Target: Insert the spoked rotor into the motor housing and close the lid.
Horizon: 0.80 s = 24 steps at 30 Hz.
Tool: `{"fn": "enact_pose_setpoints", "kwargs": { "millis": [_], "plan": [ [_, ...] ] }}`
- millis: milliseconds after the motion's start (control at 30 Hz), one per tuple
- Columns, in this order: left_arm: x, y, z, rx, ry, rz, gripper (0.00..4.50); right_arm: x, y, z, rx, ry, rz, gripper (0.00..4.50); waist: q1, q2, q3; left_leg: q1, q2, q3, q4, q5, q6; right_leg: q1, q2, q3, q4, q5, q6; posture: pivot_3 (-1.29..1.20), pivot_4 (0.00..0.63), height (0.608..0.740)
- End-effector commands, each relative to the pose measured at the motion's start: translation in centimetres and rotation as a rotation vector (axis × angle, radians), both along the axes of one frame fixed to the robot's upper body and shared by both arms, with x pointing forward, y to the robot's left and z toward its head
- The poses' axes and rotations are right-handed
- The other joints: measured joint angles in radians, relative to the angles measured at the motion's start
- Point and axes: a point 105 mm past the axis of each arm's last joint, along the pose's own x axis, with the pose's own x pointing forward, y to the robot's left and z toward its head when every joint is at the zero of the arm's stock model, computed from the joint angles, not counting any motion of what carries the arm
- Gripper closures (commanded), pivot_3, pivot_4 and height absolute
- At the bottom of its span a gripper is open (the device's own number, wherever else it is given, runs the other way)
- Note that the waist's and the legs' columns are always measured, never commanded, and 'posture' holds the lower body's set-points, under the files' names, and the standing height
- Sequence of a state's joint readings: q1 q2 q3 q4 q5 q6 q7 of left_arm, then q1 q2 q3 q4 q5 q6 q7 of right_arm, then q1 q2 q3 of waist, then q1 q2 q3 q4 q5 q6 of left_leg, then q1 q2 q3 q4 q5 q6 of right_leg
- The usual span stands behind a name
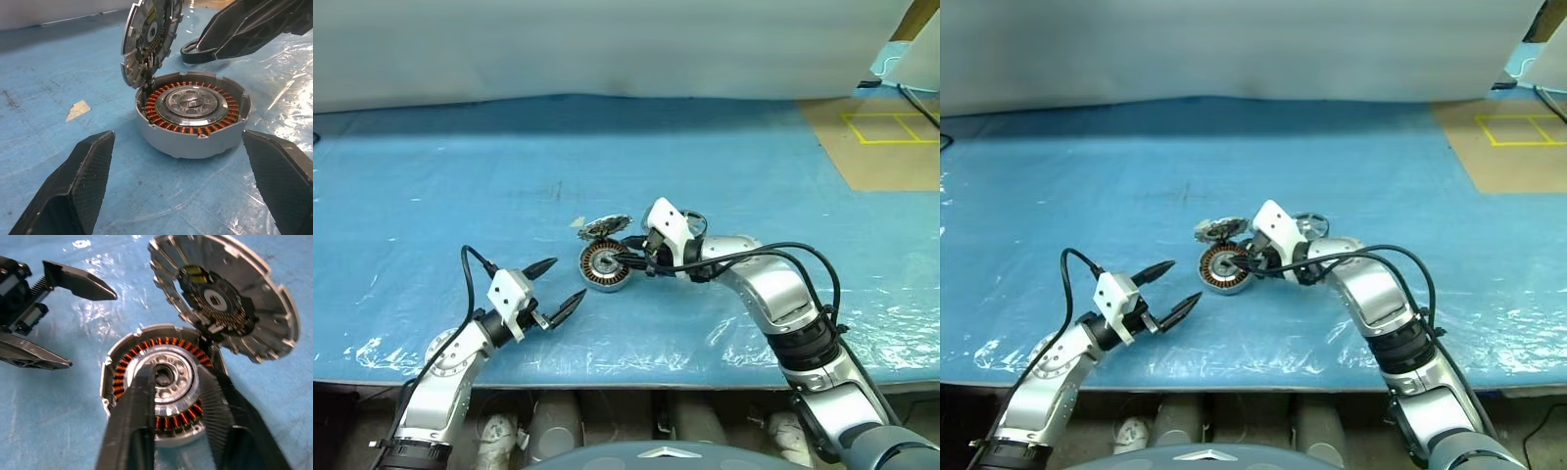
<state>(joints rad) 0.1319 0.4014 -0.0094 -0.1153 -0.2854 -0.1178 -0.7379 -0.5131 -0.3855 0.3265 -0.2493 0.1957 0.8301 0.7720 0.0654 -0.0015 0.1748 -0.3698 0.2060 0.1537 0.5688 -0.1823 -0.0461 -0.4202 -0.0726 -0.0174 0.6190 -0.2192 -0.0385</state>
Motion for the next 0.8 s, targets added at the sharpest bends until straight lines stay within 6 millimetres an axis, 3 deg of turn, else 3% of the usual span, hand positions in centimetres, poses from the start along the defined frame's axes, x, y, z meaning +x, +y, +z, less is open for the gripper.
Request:
{"fn": "enact_pose_setpoints", "kwargs": {
  "millis": [33,67,367,567,800],
  "plan": [
    [0.0,-0.4,0.2,-0.004,-0.030,-0.013,0.11,0.5,0.9,0.6,-0.037,-0.063,0.009,4.24,0.000,0.000,0.000,0.000,0.000,0.000,0.000,0.000,0.000,0.000,0.000,0.000,0.000,0.000,0.000,0.00,0.150,0.740],
    [0.1,-0.5,0.2,-0.008,-0.034,-0.013,0.11,0.6,1.0,0.4,-0.056,-0.071,0.009,4.49,0.000,0.000,0.000,0.000,0.000,0.000,0.000,0.000,0.000,0.000,0.000,0.000,0.000,0.000,0.000,0.00,0.150,0.740],
    [0.3,0.1,-0.8,0.006,-0.036,0.003,0.11,2.0,2.4,0.2,-0.101,-0.101,0.033,4.49,0.001,0.000,0.000,-0.001,0.000,0.000,0.000,0.000,0.000,0.000,0.000,0.000,0.000,0.000,0.000,0.00,0.150,0.740],
    [0.2,1.3,-1.7,0.023,-0.033,0.018,0.11,1.4,2.6,-1.0,-0.113,-0.079,0.074,4.49,0.001,0.000,0.000,-0.001,0.000,0.000,0.000,0.000,0.000,0.000,0.000,0.000,0.000,0.000,0.000,0.00,0.150,0.740],
    [0.2,2.1,-0.9,0.032,-0.048,0.020,0.11,1.2,2.7,-1.6,-0.113,-0.061,0.092,4.49,0.001,0.000,0.000,-0.001,0.000,0.000,0.000,0.000,0.000,0.000,0.000,0.000,0.000,0.000,0.000,0.00,0.150,0.740]
  ]
}}
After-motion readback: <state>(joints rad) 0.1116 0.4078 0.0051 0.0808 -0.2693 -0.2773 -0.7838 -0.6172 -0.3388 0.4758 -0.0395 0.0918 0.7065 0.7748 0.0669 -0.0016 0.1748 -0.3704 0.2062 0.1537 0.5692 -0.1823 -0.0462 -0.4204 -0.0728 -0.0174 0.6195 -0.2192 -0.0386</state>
